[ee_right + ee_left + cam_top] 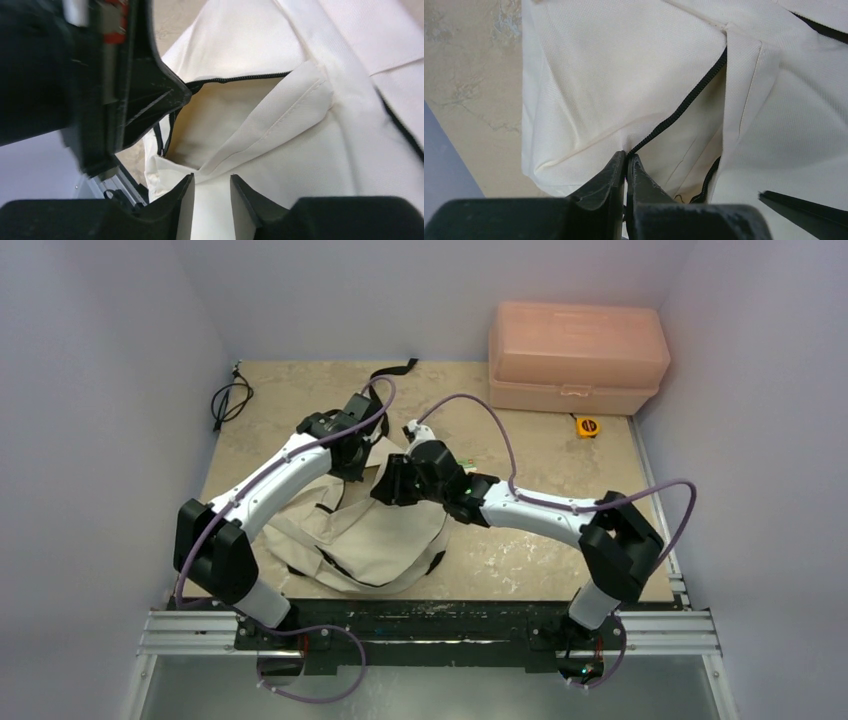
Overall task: Pack the student bag
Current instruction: Pick up the stationery from the center of the board.
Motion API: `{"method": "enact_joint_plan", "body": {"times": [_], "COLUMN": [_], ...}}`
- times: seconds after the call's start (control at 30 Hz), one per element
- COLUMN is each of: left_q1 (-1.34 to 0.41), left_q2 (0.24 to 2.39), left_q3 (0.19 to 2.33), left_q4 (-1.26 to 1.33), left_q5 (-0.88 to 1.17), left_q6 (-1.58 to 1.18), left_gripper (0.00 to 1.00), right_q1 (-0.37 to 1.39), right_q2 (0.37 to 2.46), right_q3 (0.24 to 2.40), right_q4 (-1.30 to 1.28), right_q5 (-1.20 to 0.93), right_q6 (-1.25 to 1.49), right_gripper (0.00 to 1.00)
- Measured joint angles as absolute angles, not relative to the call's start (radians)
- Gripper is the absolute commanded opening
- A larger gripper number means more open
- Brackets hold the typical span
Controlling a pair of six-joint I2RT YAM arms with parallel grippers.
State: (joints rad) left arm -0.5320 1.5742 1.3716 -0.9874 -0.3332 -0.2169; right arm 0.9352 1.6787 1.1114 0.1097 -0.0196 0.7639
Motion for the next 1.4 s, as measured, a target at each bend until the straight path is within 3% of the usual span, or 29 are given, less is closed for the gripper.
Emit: {"method": "enact_joint_plan", "body": {"times": [0.2,0.33,0.53,1.07,1.4], "left_q1": [-0.529,-0.528,-0.527,-0.524,-0.524], "left_q2": [1.491,1.466,1.466,1.465,1.464], "left_q3": [1.323,1.321,1.32,1.32,1.319], "left_q4": [-0.949,-0.949,-0.949,-0.95,-0.95], "left_q5": [-0.322,-0.321,-0.318,-0.282,-0.273], "left_q6": [-0.216,-0.216,-0.216,-0.217,-0.217], "left_gripper": [0.0,0.0,0.0,0.0,0.0], "right_q1": [0.865,0.759,0.67,0.673,0.673], "right_q2": [1.5,1.378,1.372,1.734,1.776], "right_q3": [1.097,1.049,0.973,0.982,0.987], "right_q4": [0.037,-0.002,-0.078,-0.121,-0.083], "right_q5": [-0.043,-0.04,0.094,0.316,0.362], "right_q6": [0.656,0.575,0.453,0.273,0.253], "right_gripper": [0.56,0.6,0.6,0.58,0.44]}}
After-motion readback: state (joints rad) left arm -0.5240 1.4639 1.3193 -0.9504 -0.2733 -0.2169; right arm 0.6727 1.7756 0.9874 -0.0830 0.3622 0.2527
